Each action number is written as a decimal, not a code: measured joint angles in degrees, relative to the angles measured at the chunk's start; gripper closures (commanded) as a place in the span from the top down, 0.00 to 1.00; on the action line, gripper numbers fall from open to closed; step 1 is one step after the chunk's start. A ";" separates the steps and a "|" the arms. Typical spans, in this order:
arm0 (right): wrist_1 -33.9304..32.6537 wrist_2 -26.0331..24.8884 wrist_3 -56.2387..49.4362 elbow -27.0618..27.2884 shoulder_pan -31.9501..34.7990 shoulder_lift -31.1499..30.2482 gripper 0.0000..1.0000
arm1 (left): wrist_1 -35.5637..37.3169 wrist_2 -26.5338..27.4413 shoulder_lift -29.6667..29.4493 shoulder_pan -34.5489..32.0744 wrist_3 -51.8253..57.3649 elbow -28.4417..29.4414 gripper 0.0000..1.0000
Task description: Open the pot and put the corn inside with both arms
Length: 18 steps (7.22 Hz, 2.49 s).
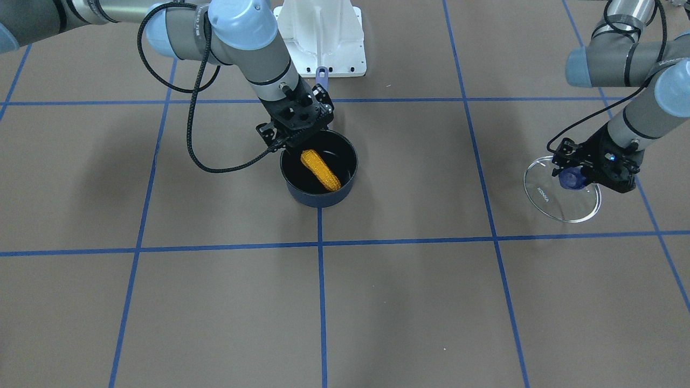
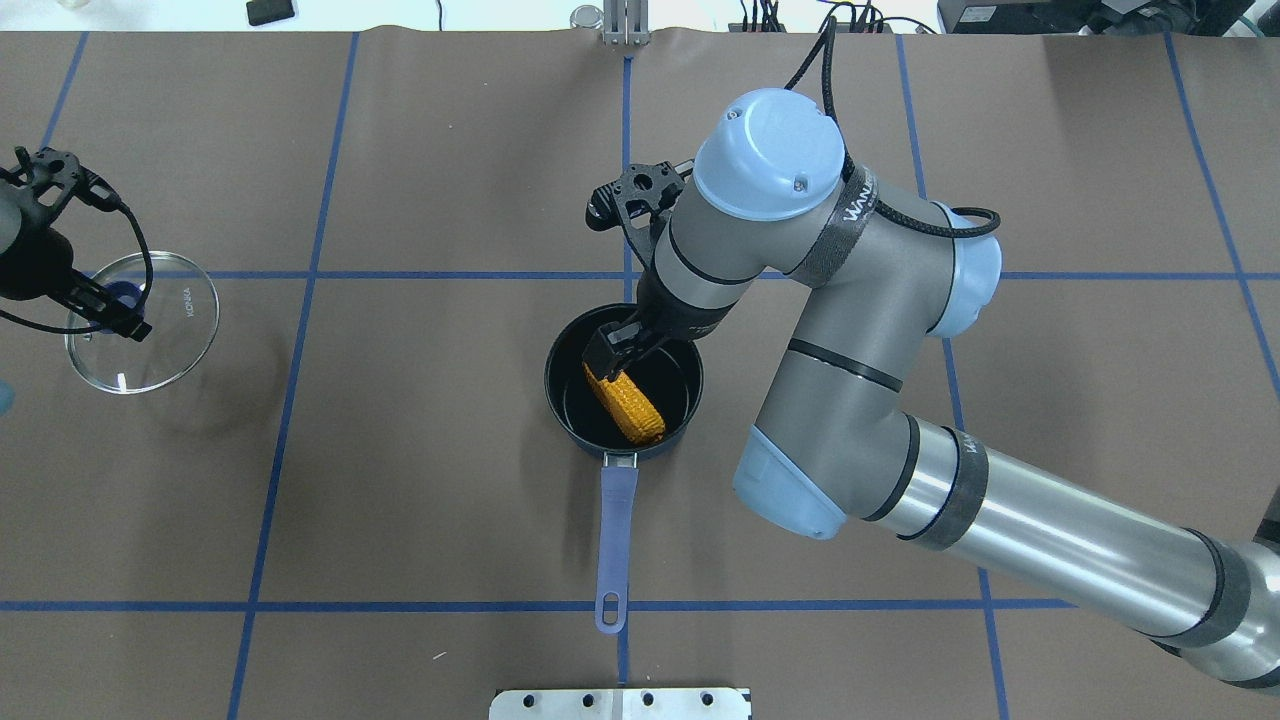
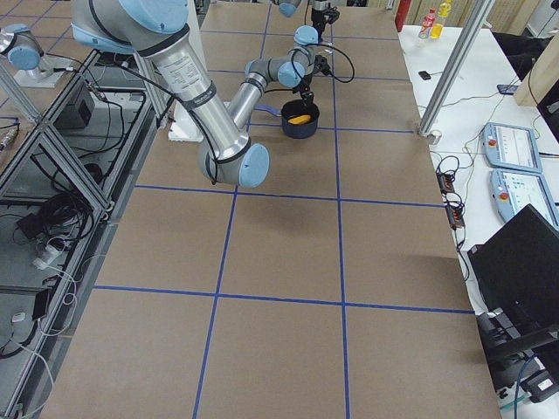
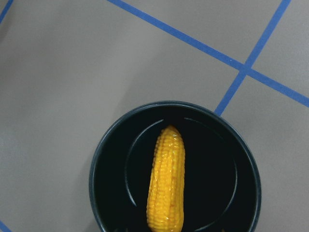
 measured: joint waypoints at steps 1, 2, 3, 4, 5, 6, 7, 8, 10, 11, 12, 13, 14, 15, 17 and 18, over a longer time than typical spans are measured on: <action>0.22 -0.02 -0.09 -0.02 0.03 0.01 1.00 | -0.45 -0.91 0.79 -0.01 -0.18 0.27 0.57; 0.34 -0.02 -0.25 -0.03 0.16 -0.01 1.00 | -0.61 -2.06 1.72 0.00 -0.26 0.49 0.58; 0.38 -0.03 -0.44 -0.03 0.43 -0.05 1.00 | -0.68 -3.28 2.50 0.04 -0.23 0.82 0.58; 0.40 -0.03 -0.57 -0.03 0.83 -0.14 1.00 | -0.73 -3.89 2.89 0.09 -0.08 1.34 0.59; 0.41 -0.03 -0.69 -0.03 1.30 -0.27 1.00 | -0.75 -4.12 2.97 0.19 -0.04 1.95 0.59; 0.41 -0.01 -0.83 -0.03 1.83 -0.42 1.00 | -0.76 -4.20 2.94 0.30 -0.13 2.34 0.61; 0.41 0.03 -0.99 -0.04 2.19 -0.51 1.00 | -0.77 -4.23 2.84 0.37 -0.21 2.50 0.66; 0.41 0.04 -1.27 -0.03 2.35 -0.63 1.00 | -0.76 -4.23 2.65 0.48 -0.23 2.73 0.67; 0.41 -0.08 -1.73 0.02 2.57 -0.99 1.00 | -1.44 -4.24 2.21 0.65 -0.17 3.76 0.93; 0.41 -0.10 -1.87 0.01 2.64 -1.08 1.00 | -1.83 -4.24 2.15 0.67 -0.17 4.03 0.98; 0.41 -0.11 -1.96 -0.02 2.73 -1.13 1.00 | -2.04 -4.26 2.10 0.69 -0.26 3.94 0.99; 0.43 -0.11 -2.00 -0.03 2.88 -1.14 1.00 | -2.10 -4.30 1.85 0.64 -0.49 3.63 0.99; 0.51 -0.11 -2.05 -0.03 3.20 -1.19 1.00 | -2.04 -4.32 1.24 0.33 -0.59 3.46 1.00; 1.01 -0.11 -2.44 -0.03 3.99 -1.84 1.00 | -1.75 -4.43 0.33 -0.91 -0.66 3.41 1.00; 7.75 0.08 -3.56 -0.04 7.36 -6.76 1.00 | 0.91 -6.24 -1.53 -7.77 -0.53 3.37 1.00; 11.45 0.03 -3.66 -0.04 9.03 -9.39 1.00 | 2.02 -6.80 -2.09 -11.32 -0.24 3.38 1.00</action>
